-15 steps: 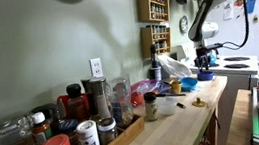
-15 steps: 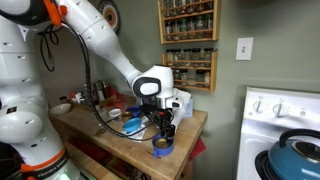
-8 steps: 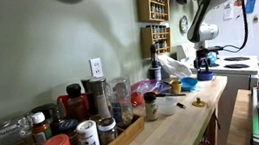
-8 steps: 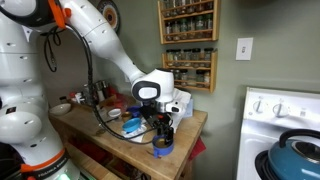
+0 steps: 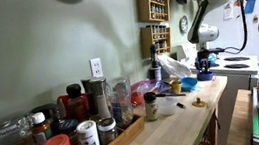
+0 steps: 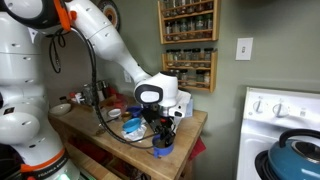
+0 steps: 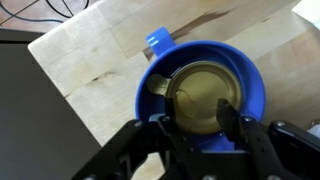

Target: Remove the gold plate in the blue cup on the right and put it on the table

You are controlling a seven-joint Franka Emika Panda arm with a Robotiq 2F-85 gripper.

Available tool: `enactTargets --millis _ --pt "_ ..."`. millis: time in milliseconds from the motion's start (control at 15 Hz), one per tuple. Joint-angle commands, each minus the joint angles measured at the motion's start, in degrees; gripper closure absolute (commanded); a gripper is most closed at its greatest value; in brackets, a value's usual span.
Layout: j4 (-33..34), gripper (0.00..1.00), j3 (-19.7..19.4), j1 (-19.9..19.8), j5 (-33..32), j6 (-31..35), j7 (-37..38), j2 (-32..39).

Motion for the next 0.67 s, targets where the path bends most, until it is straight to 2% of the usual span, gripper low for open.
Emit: enactTargets --millis 0,200,267,333,400,600 --pt "2.3 0.48 0.7 -1.1 0.4 -0.3 0.4 2.9" --pt "3.0 0.49 0.5 -0.9 -0.7 0.3 1.9 4.1" --pt "3.2 0.53 0.1 -0.6 -1.7 0.8 3.2 4.4" --pt "3.3 0.53 0.2 -0.5 -2.0 0.9 3.7 4.7" --pt "3.4 0.58 0.2 -0.4 -2.2 1.1 4.3 4.9" --pt "3.9 0.53 0.1 0.0 -3.4 0.9 6.1 6.1"
